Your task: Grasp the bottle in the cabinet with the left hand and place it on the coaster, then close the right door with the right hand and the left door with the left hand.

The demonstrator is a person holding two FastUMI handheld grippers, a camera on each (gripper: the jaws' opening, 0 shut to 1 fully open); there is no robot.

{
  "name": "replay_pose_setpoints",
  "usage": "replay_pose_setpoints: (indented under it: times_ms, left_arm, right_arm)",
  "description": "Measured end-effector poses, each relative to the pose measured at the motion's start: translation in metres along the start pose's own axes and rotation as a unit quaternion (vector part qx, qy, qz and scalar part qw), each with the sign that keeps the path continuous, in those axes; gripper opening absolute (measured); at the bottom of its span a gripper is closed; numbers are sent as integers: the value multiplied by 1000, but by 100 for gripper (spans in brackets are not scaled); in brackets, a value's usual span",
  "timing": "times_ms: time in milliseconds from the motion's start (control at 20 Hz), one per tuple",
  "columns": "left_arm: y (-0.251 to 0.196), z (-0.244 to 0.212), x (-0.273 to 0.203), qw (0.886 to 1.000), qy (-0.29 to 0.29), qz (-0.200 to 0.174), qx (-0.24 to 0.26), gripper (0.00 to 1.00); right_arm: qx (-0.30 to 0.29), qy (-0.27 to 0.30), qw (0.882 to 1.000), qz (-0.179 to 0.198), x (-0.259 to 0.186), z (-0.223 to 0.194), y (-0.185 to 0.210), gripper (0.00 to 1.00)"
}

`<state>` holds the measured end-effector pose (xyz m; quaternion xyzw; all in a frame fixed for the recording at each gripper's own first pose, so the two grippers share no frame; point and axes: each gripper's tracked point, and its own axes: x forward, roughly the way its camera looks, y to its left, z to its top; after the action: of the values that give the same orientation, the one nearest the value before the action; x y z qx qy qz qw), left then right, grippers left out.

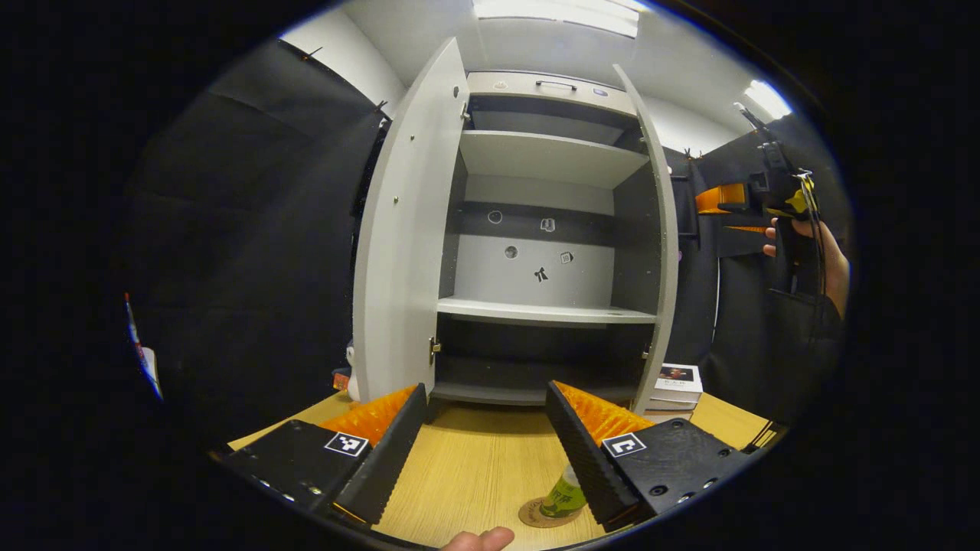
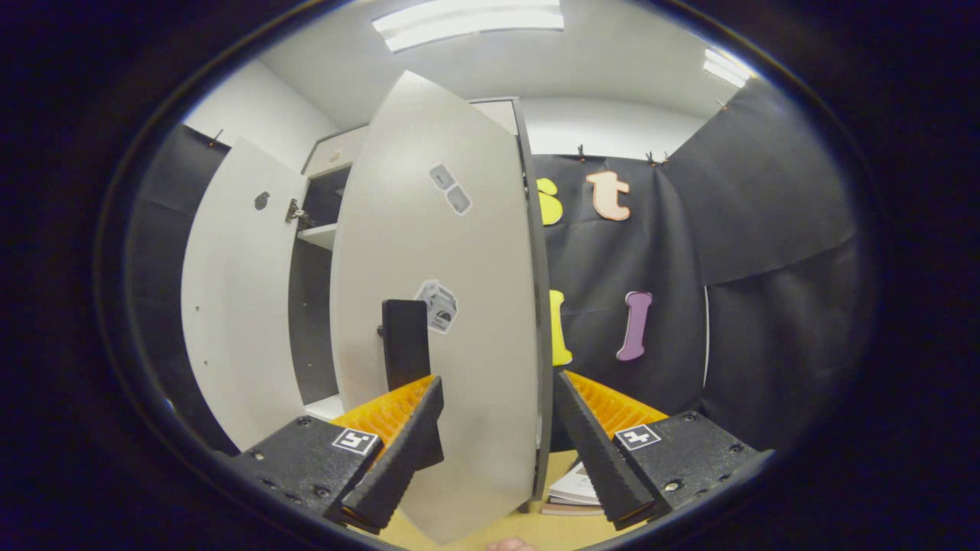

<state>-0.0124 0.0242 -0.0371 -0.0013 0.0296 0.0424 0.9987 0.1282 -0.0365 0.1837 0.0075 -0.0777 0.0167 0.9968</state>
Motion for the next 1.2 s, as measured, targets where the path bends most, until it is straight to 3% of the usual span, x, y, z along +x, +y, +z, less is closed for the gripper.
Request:
replay_pose_setpoints:
  times_ms: [100, 150, 350, 650, 900, 1200]
  left_arm:
    - [3, -1, -2, 1000, 0, 4, -4, 95]
    - [5, -1, -3, 1000, 0, 7, -5, 95]
    - [11, -5, -5, 1000, 6, 17, -4, 95]
    - [3, 4, 0, 1000, -6, 4, 9, 95]
    - [-21, 7, 5, 1000, -3, -27, 4, 95]
    - [-46, 10, 2, 998, -5, -56, 10, 95]
  right_arm:
    - [1, 2, 1000, -2, 7, -3, 0, 93]
    - [-1, -2, 1000, -11, 9, -1, -3, 98]
    - [-4, -6, 1000, -12, 2, 5, -3, 98]
    - [-11, -8, 999, -33, -37, 2, -22, 98]
    - [-40, 9, 997, -64, -84, -47, -25, 98]
    - [-31, 49, 996, -65, -127, -120, -12, 98]
